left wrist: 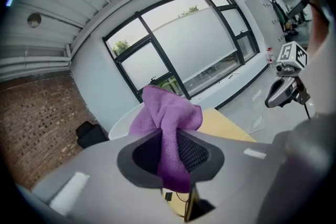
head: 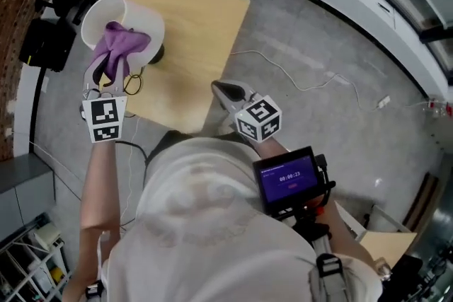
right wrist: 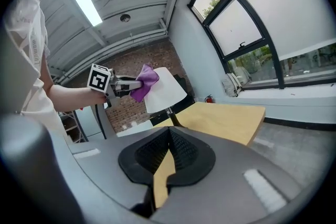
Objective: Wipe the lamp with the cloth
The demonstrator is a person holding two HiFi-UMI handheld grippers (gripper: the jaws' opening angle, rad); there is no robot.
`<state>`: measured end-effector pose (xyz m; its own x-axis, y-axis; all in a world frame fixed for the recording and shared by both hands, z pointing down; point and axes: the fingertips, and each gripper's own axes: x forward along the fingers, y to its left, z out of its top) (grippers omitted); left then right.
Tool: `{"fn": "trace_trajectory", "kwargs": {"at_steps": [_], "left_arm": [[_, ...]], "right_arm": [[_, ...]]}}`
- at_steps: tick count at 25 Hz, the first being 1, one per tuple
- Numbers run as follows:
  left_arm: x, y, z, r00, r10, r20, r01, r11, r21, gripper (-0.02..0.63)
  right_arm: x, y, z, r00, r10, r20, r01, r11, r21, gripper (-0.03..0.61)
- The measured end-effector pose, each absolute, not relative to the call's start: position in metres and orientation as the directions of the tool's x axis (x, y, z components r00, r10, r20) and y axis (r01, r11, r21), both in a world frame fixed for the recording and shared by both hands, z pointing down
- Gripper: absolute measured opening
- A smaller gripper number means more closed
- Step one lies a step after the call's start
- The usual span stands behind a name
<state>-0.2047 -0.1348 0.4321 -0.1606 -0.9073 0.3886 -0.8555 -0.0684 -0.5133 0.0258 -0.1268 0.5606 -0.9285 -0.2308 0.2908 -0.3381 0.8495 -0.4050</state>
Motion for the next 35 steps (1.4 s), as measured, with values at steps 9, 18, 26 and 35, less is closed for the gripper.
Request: {"fn": "trace_trajectory", "kwargs": {"at_steps": [9, 18, 26, 35], "left_arm": [[-0.163, -0.140, 0.484, -0.034, -0.893, 0.450, -0.864, -0.200, -0.462, 0.074], [-0.142, -0.115, 0.537, 0.132, -0.803, 0.582, -0.834, -0.407, -0.372, 0.074], [-0.170, -0.099, 0.427, 0.166, -0.942, 0.291, -0.856, -0.284, -0.431, 0.074], [-0.205, -0.117, 0.400, 0.144, -0.968, 0.206, -0.836, -0.230, -0.499, 0.074]], "right_arm": [[0.038, -0.134, 0.547, -0.903, -0.310, 0.297, -0.406, 0.841, -0.357, 0.014], [0.023, -0.106, 0.547, -0.878, -0.355, 0.322, -0.460, 0.813, -0.356, 0.014], [0.000, -0.093, 0.537, -0.863, -0.382, 0.332, -0.485, 0.812, -0.326, 0.014], [-0.025, -0.073, 0.526, -0.849, -0.408, 0.337, -0.506, 0.810, -0.295, 0.014]]}}
